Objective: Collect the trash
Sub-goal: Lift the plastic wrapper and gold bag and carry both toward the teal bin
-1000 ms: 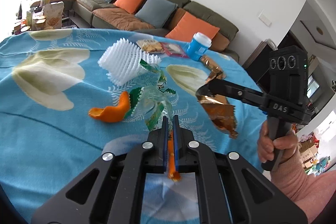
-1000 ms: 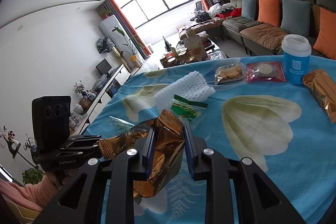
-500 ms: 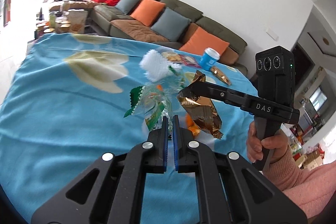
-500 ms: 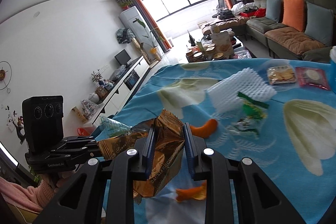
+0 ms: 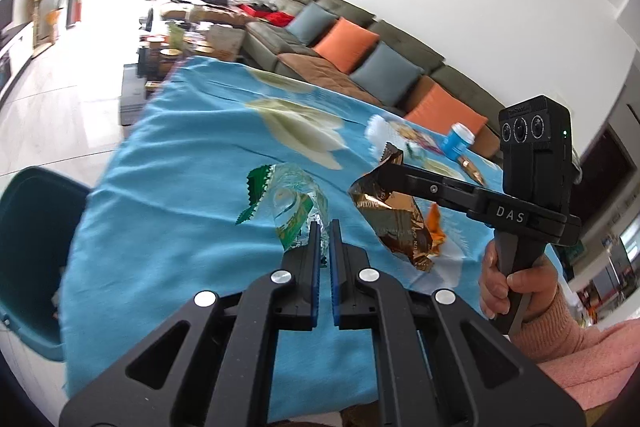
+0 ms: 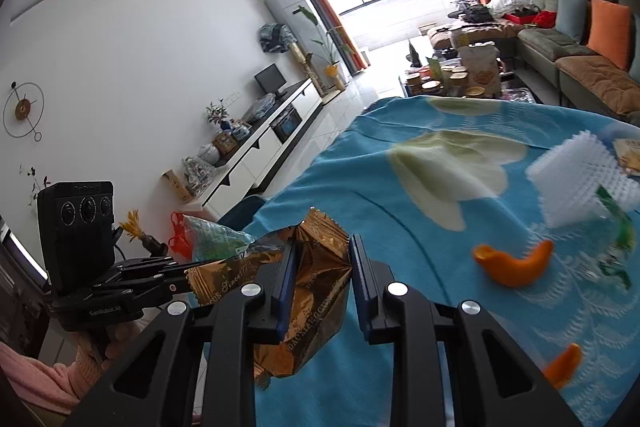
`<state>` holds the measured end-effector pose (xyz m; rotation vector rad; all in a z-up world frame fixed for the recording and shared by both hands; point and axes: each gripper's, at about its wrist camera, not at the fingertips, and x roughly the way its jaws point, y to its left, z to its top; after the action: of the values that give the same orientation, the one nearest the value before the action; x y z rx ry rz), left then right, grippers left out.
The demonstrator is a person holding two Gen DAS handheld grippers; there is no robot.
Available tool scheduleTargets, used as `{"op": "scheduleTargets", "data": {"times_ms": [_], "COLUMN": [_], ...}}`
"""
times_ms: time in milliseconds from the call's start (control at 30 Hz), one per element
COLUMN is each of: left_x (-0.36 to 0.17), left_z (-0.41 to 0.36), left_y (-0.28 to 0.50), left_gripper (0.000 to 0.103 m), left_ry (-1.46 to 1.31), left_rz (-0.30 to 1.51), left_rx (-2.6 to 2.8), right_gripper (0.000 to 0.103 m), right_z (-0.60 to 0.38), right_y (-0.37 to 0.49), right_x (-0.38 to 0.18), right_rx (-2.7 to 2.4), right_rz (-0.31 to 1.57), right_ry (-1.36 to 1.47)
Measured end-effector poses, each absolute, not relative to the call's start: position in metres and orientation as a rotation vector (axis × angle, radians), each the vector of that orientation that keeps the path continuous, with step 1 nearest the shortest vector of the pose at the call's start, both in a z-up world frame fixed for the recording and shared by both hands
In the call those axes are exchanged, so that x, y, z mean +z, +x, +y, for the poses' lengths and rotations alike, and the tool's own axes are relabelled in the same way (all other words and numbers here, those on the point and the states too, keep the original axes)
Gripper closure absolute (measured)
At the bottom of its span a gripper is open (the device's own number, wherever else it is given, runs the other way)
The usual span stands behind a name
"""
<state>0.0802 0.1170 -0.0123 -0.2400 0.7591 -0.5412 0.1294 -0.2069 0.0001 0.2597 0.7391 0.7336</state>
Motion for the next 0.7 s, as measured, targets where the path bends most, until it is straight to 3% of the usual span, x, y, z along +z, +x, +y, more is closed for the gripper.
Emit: {"op": "scheduleTargets", "data": {"times_ms": [700], "left_x": [-0.011], "left_z": [0.252], "left_y": [0.053], "left_gripper": [0.098], "left_ry": [-0.309], "left_rz": [0.723], "left_rx": [-0.242], "right_gripper": [0.079], "right_z": [-0.084], "right_y": [0.157], "right_x": [0.005], "right_rx": [0.892], "right_rz": [0.777], "right_ry": [0.153]}}
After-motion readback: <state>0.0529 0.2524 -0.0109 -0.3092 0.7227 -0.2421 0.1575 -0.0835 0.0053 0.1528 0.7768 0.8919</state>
